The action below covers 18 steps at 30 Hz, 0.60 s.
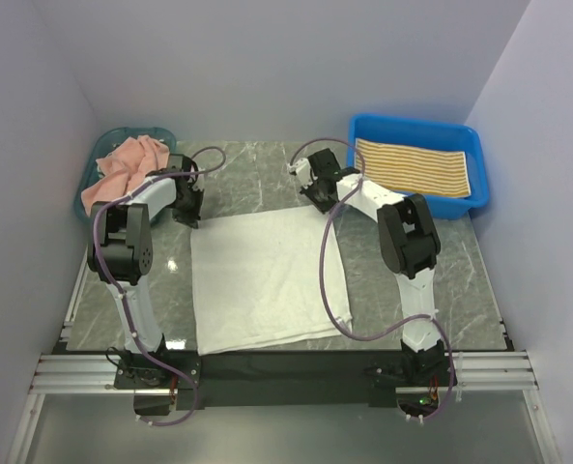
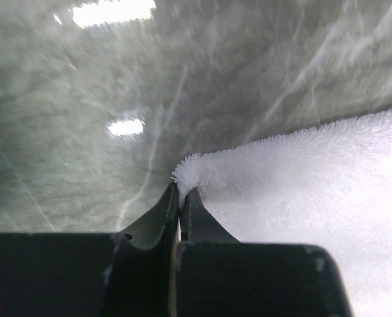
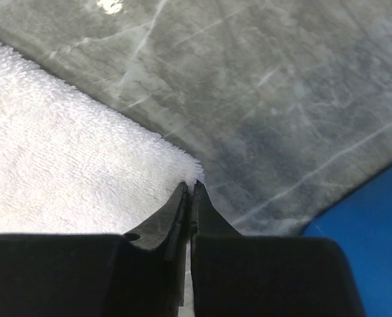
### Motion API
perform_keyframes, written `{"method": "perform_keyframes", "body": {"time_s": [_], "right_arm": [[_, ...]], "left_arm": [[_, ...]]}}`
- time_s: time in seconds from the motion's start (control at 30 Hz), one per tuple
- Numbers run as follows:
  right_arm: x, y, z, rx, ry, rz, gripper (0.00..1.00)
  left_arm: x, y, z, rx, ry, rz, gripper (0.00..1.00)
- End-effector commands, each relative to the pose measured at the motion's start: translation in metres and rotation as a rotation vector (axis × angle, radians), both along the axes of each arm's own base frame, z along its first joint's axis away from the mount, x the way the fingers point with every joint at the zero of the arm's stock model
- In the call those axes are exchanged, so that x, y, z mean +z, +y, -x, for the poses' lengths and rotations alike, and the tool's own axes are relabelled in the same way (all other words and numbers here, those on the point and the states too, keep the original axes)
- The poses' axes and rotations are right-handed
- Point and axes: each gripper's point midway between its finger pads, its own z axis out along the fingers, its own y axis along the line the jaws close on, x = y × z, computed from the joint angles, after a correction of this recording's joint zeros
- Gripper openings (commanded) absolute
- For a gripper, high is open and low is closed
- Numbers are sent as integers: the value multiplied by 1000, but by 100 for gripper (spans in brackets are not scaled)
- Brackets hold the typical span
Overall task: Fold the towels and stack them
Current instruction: Fold the towel
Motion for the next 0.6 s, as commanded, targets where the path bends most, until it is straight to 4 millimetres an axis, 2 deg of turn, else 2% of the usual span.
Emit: {"method": "perform_keyframes", "body": {"time_s": [0.0, 0.07, 0.27, 0.43, 0.47, 0.5, 0.57], "right_arm": [[57, -15, -35, -119, -219, -9, 0], [68, -20, -46, -155, -282, -4, 0], [96, -43, -74, -253, -477, 81, 0], [120, -47, -87, -300, -577, 67, 0], [124, -46, -89, -306, -593, 59, 0], [128, -47, -90, -314, -607, 51, 0], [127, -48, -88, -321, -612, 52, 0]], "left_arm": [[43, 28, -36, 71, -176, -112, 1], [50, 34, -47, 135, -219, -113, 1], [51, 47, -73, 224, -285, -131, 1], [76, 58, -92, 286, -399, -157, 1], [82, 60, -94, 296, -421, -158, 1], [96, 61, -95, 301, -460, -153, 1], [104, 63, -94, 318, -508, -150, 1]]}}
